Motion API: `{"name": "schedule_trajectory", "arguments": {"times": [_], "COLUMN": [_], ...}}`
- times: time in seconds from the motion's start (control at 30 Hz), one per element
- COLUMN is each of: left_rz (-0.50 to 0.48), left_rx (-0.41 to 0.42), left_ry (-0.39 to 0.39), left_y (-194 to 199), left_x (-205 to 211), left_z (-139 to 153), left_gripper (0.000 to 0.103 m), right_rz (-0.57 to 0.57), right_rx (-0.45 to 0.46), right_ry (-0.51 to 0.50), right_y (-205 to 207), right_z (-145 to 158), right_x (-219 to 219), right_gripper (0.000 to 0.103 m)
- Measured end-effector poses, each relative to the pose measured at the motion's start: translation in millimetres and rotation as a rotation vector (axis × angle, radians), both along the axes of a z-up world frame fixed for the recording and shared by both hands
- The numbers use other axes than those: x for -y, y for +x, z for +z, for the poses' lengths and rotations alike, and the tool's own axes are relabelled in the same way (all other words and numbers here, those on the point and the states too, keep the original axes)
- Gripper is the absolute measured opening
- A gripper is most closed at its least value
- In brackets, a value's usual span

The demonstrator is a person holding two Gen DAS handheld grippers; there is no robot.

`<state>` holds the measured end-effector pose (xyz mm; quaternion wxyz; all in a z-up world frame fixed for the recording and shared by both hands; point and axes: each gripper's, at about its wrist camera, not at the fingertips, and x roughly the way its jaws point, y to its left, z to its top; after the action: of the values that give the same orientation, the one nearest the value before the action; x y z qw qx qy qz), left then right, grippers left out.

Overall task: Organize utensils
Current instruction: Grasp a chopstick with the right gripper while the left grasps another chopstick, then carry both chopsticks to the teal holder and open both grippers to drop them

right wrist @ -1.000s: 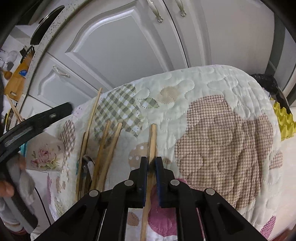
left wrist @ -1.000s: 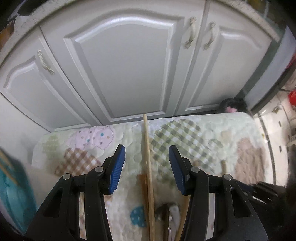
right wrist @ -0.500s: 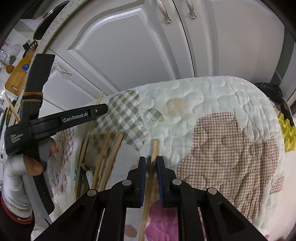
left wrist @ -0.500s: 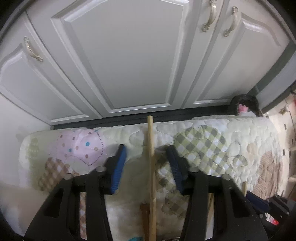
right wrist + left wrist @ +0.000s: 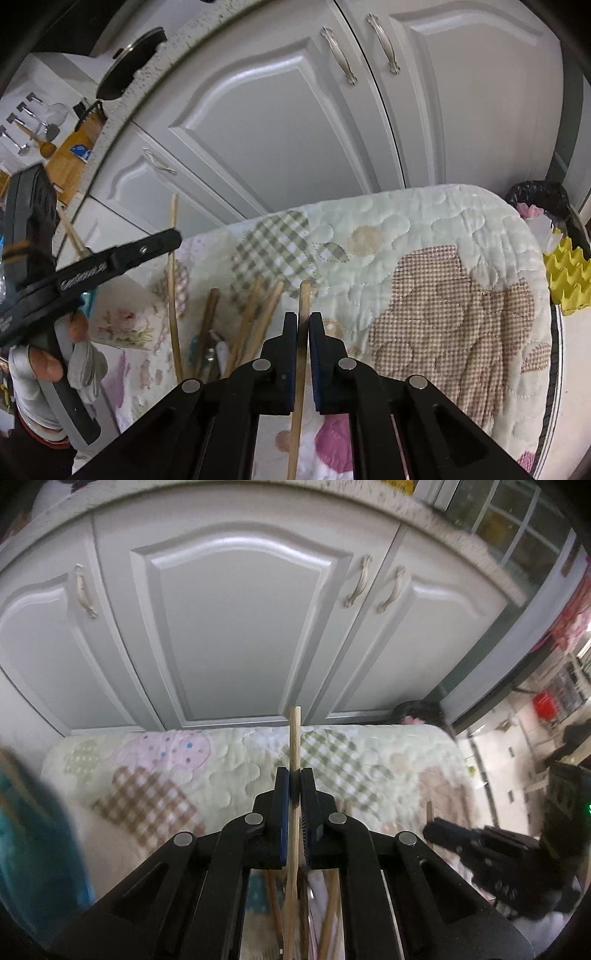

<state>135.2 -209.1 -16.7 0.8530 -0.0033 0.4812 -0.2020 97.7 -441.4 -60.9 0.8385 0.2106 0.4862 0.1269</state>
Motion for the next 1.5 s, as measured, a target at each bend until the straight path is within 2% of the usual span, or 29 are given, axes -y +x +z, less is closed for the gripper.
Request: {"name": "schedule_trajectory", "arguments": {"times": [0.3,0.37,0.47,0.6,0.7,0.73,0.83,0.87,0.93,0.97,1.07,1.17,1.33,1.5], "left_rz": [0.016,0.026,0.040,0.051,0.054,0.055,0.052,0.050,0.047,0.045,0.037,0.039,0.051,0.070], "left_rx": [0.087,0.098,0.108,0.114,0.123,0.124,0.128,0.129,0.130,0.130,0.142,0.159,0.184,0.213], "left_ry": [-0.079,-0.083,-0.099,-0.115,-0.119,-0.121,-0.125,-0.127,-0.135,-0.141,-0.153,-0.166,-0.190,-0.208], "left_y": [-55.0,-61.4,-70.9,-80.2,-86.5,-87.7,-91.6,-93.0,-95.8,-97.6,-105.1,-111.6,-117.5,-121.0], "left_x": [-38.7,-47.0,-57.1,-64.7,-67.8,-69.1,-70.5,-71.2,-72.3,-74.1,-79.9,-89.5,-105.7,-126.0], "left_z": [42.9,46.2,51.0,55.6,58.7,59.4,61.4,62.1,63.8,64.7,71.0,80.7,96.3,115.9], "left_gripper": [0.005,0.005,0.005,0.005,0.005,0.005,0.005,0.005,0.005,0.005,0.005,0.005,0.004,0.004], "right_rz": [0.035,0.041,0.045,0.052,0.021,0.010,0.011,0.018,0.039,0.049,0.048,0.063,0.094,0.124], "right_rx": [0.111,0.113,0.067,-0.035,-0.101,-0.119,-0.102,-0.104,-0.100,-0.100,-0.065,-0.001,0.110,0.200], "right_ry": [-0.003,-0.040,-0.090,-0.216,-0.249,-0.253,-0.254,-0.262,-0.278,-0.271,-0.202,-0.157,-0.120,-0.119], "right_y": [-36.8,-39.7,-32.9,-15.4,-0.4,3.5,8.2,8.7,7.9,5.9,-9.0,-26.9,-49.4,-60.0], "right_z": [50.3,53.7,40.1,-1.0,-26.8,-33.7,-38.4,-39.1,-39.9,-39.6,-23.5,5.4,59.2,103.4], "right_x": [-6.3,-10.2,-13.8,-23.7,-23.6,-23.0,-24.7,-25.9,-28.0,-27.8,-23.1,-18.0,-16.1,-32.0], "right_gripper": [0.005,0.005,0.005,0.010,0.010,0.013,0.018,0.018,0.007,0.006,0.005,0.005,0.005,0.005]}}
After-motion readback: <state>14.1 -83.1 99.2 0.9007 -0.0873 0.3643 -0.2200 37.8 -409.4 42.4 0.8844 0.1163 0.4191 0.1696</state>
